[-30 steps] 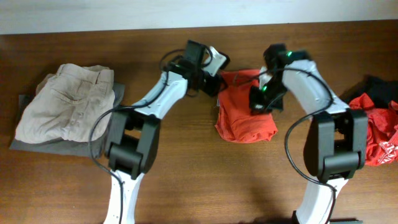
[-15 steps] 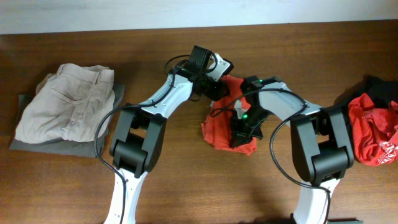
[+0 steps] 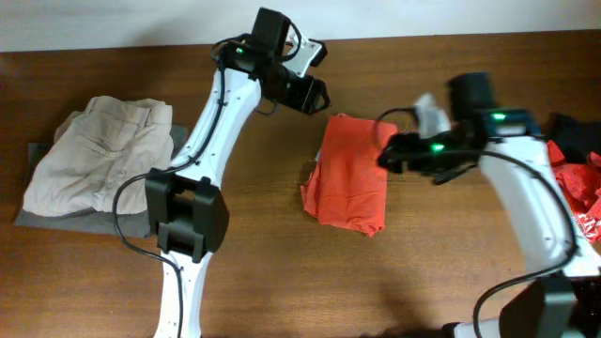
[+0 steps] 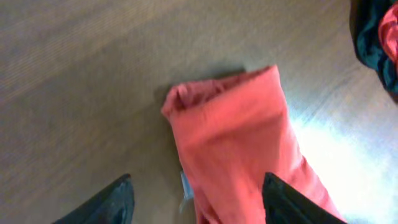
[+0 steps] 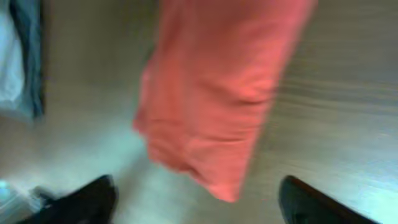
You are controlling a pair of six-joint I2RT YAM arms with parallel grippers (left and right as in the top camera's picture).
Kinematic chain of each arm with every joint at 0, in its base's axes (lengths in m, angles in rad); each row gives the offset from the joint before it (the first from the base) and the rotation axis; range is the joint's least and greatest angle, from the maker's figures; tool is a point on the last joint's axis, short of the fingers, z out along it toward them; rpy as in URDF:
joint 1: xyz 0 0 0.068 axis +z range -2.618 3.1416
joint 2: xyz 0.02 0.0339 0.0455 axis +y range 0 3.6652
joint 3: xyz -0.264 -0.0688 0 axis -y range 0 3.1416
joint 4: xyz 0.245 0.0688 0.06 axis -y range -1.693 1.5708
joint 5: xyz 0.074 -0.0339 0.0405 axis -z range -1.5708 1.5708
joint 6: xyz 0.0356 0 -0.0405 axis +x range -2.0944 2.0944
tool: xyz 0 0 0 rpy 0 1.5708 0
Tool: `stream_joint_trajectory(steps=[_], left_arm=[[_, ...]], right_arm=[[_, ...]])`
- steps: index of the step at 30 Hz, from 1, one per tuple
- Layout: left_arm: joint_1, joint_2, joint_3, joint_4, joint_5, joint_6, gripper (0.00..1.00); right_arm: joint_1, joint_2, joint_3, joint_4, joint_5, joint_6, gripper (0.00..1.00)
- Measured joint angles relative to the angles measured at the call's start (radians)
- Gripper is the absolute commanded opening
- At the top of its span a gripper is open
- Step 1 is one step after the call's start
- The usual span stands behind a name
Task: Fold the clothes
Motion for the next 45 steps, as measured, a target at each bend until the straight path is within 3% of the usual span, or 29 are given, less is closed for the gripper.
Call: stream_joint_trajectory(steps=[6, 13, 15, 16, 18, 20, 22, 26, 31, 38, 45], left_arm=[[-0.005, 0.000, 0.012, -0.142, 0.001, 0.000, 0.69], [-0.011, 0.000, 0.012, -0.286, -0.005, 0.005, 0.68], [-0.012, 0.000, 0.012, -0.321, -0.010, 0.005, 0.61], [-0.012, 0.000, 0.012, -0.340, -0.011, 0.006, 0.54], [-0.014, 0.000, 0.012, -0.375, -0.012, 0.009, 0.30], [-0.018, 0.000, 0.012, -0.418, -0.011, 0.014, 0.22], [-0.029, 0.000, 0.012, -0.446, -0.011, 0.019, 0.14], [-0.089, 0.000, 0.009, -0.443, -0.013, 0.030, 0.01], [-0.211, 0.000, -0.042, -0.430, -0.061, 0.042, 0.01], [-0.304, 0.000, -0.212, -0.340, -0.096, -0.003, 0.01], [-0.287, 0.000, -0.419, -0.208, -0.144, -0.068, 0.01]], right_arm=[[-0.149, 0.069, 0.000, 0.008, 0.028, 0.026, 0.97], [-0.170, 0.162, -0.002, 0.038, 0.032, 0.027, 0.92], [-0.170, 0.162, -0.002, 0.039, 0.032, 0.033, 0.76], [-0.170, 0.162, -0.002, 0.039, 0.035, 0.039, 0.63], [-0.170, 0.162, -0.002, 0.045, 0.039, 0.049, 0.46], [-0.170, 0.162, -0.003, 0.093, 0.039, 0.055, 0.22], [-0.170, 0.162, -0.002, 0.183, 0.036, 0.055, 0.08], [-0.155, 0.165, -0.002, 0.327, 0.035, 0.064, 0.07], [-0.082, 0.225, -0.001, 0.511, 0.035, 0.121, 0.06], [-0.024, 0.449, -0.001, 0.708, -0.031, 0.246, 0.04], [-0.026, 0.533, 0.004, 0.674, -0.035, 0.274, 0.04]])
